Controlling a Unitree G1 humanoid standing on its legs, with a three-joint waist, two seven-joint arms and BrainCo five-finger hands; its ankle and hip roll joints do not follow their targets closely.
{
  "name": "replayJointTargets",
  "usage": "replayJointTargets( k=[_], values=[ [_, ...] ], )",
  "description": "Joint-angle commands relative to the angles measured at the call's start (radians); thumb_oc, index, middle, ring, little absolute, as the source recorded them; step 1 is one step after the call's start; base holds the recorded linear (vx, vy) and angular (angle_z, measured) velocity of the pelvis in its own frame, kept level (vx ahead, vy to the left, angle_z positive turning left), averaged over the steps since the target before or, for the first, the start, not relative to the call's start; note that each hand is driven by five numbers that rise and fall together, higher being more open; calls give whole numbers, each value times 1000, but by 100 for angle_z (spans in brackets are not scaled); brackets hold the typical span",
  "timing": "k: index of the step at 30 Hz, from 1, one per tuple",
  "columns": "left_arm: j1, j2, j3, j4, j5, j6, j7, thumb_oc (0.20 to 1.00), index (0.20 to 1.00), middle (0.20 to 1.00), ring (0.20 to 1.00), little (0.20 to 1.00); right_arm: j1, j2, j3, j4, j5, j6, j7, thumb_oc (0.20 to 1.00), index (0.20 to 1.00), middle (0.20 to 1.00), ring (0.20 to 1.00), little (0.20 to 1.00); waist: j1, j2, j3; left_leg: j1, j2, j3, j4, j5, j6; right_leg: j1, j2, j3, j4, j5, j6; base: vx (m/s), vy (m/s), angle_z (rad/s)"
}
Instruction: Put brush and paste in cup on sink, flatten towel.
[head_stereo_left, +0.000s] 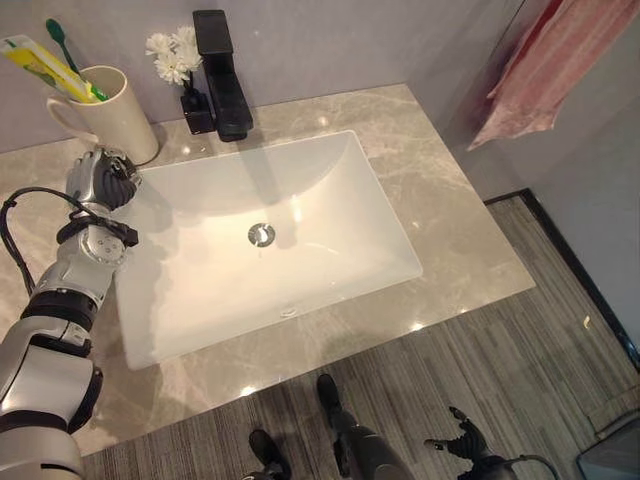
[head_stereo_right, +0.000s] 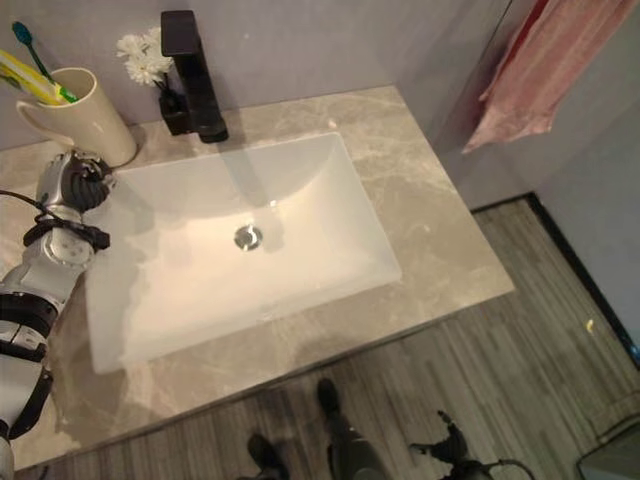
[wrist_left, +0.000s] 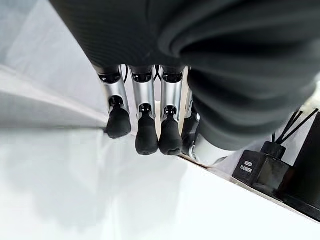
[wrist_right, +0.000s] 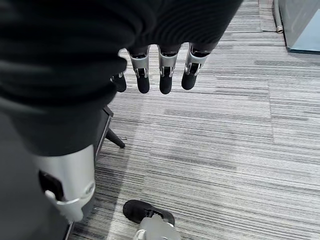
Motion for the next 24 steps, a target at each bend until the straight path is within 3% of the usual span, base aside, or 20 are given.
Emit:
replayJointTargets(
  k=[1,2,5,9,10,11,14,15,16,17,19,22,23,24],
  values=[
    [16,-2,82,16,24,11,76,200,200,200,200,200,-12,-16,0,31,-19,-14,-17,1000,1000,1000,1000,1000,1,65,26,83,29,-60,7,-24,-44,86,-31,-30,3,-75,109,-62,-127,-5],
    [29,5,94,12,26,11,83,200,200,200,200,200,-14,-16,2,34,-22,-13,-17,1000,1000,1000,1000,1000,3,56,26,77,30,-48,10,4,-43,83,-31,-33,4,-56,97,-63,-137,-3],
    [125,32,174,-78,0,-11,98,200,200,200,200,200,-15,-4,-5,60,-23,-8,-18,1000,1000,1000,1000,1000,21,62,12,93,35,-78,9,5,-47,117,-31,-59,8,-76,86,15,-110,5],
    [358,55,376,-281,-68,-69,119,200,200,200,200,200,-11,18,-35,99,-25,-3,-18,1000,1000,1000,1000,1000,58,70,-1,119,40,-133,7,6,-54,180,-25,-112,22,-115,68,38,-91,34],
    [503,40,519,-395,-113,-97,153,200,200,200,200,200,-8,28,-56,109,-29,3,-18,1000,1000,1000,1000,1000,76,75,-9,132,44,-161,7,7,-57,204,-18,-135,37,-139,60,3,-85,58],
    [511,39,527,-400,-112,-96,152,200,200,200,200,200,-10,26,-52,109,-29,3,-18,1000,1000,1000,1000,1000,73,74,-10,129,44,-160,7,11,-57,200,-18,-134,38,-136,58,10,-89,62],
    [688,-1,709,-471,-163,-125,194,200,200,200,200,200,-14,38,-69,146,-35,10,-21,1000,1000,1000,1000,1000,101,80,-22,145,53,-198,7,20,-62,231,-6,-170,70,-173,43,-6,-90,42],
    [732,-16,747,-484,-172,-127,202,316,316,316,316,316,-15,40,-72,146,-37,11,-22,1000,1000,1000,1000,1000,107,80,-26,146,55,-213,7,22,-62,238,-2,-179,77,-185,39,-33,-101,33],
    [769,-26,790,-479,-182,-132,211,567,567,567,567,567,-15,37,-73,141,-41,12,-22,1000,1000,1000,1000,1000,113,80,-28,148,58,-223,7,26,-64,245,1,-189,83,-194,34,-48,-102,48],
    [792,-34,819,-452,-187,-126,229,1000,1000,1000,1000,1000,-16,38,-76,146,-42,12,-26,1000,1000,1000,1000,1000,118,78,-29,148,61,-236,7,33,-66,251,4,-201,86,-199,30,-79,-118,58],
    [843,-44,869,-380,-143,-89,291,1000,1000,1000,1000,1000,-14,46,-66,159,-50,10,-37,1000,1000,1000,1000,1000,132,73,-37,139,65,-258,7,45,-71,265,9,-220,76,-204,24,-91,-119,51],
    [892,-103,893,-162,-217,-46,278,1000,1000,1000,1000,1000,-23,45,-56,172,-58,7,-56,1000,1000,1000,1000,1000,145,70,-42,119,74,-289,7,76,-79,281,14,-248,60,-209,17,-109,-109,43],
    [907,-124,883,-140,-238,-44,257,1000,1000,1000,1000,1000,-21,46,-58,172,-58,7,-57,1000,1000,1000,1000,1000,146,70,-45,113,75,-294,7,78,-79,281,15,-253,61,-212,15,-89,-87,42],
    [933,-217,835,74,-348,-3,105,1000,1000,1000,1000,1000,-24,33,-65,188,-55,15,-52,1000,1000,1000,1000,1000,144,75,-46,117,75,-302,8,82,-75,293,16,-263,60,-214,12,-69,-37,36]
  ],
)
